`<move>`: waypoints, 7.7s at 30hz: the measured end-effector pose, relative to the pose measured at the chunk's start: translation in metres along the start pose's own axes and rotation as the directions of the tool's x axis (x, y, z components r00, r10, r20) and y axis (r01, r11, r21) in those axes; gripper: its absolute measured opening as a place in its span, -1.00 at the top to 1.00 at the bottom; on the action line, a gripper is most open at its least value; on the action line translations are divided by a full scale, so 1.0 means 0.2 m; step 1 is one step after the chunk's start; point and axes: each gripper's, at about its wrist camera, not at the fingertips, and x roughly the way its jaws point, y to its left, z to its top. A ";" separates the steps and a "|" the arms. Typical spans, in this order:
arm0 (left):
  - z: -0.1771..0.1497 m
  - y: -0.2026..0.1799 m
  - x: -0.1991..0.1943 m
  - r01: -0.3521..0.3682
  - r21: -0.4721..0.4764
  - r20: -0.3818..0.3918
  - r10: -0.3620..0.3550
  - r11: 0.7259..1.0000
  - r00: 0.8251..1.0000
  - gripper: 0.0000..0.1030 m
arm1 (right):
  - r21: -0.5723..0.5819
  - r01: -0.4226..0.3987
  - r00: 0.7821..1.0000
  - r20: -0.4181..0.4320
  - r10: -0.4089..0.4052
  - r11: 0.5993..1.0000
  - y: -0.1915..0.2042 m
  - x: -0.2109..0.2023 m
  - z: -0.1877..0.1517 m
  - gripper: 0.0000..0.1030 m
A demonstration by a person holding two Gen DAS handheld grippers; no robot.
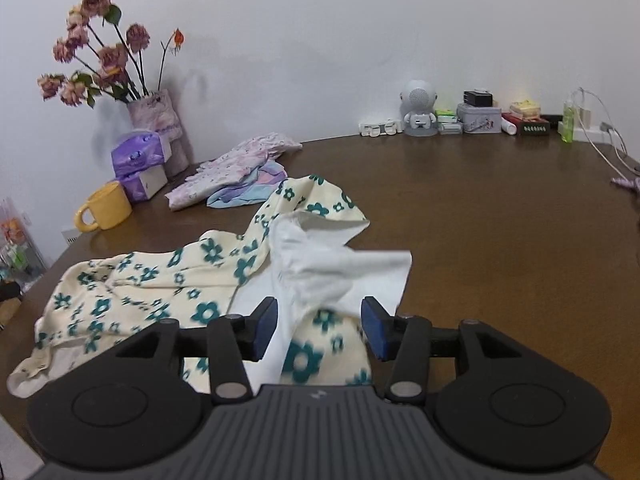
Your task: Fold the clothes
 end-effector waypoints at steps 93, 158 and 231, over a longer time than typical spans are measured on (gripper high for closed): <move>-0.37 -0.17 0.00 0.078 0.027 -0.155 -0.073 0.997 0.985 0.16 | 0.058 0.010 0.997 0.073 -0.014 0.998 0.05 -0.15 -0.32 0.11; -0.32 -0.25 0.15 0.132 0.581 -0.132 -0.067 0.803 0.989 0.19 | -0.299 -0.346 0.931 -0.230 0.285 0.889 1.07 0.44 -0.17 0.42; -0.27 0.00 0.19 -0.124 -0.147 -0.148 0.102 0.981 0.984 0.09 | 0.286 0.084 0.996 -0.038 -0.076 0.955 -0.44 0.20 -0.23 0.93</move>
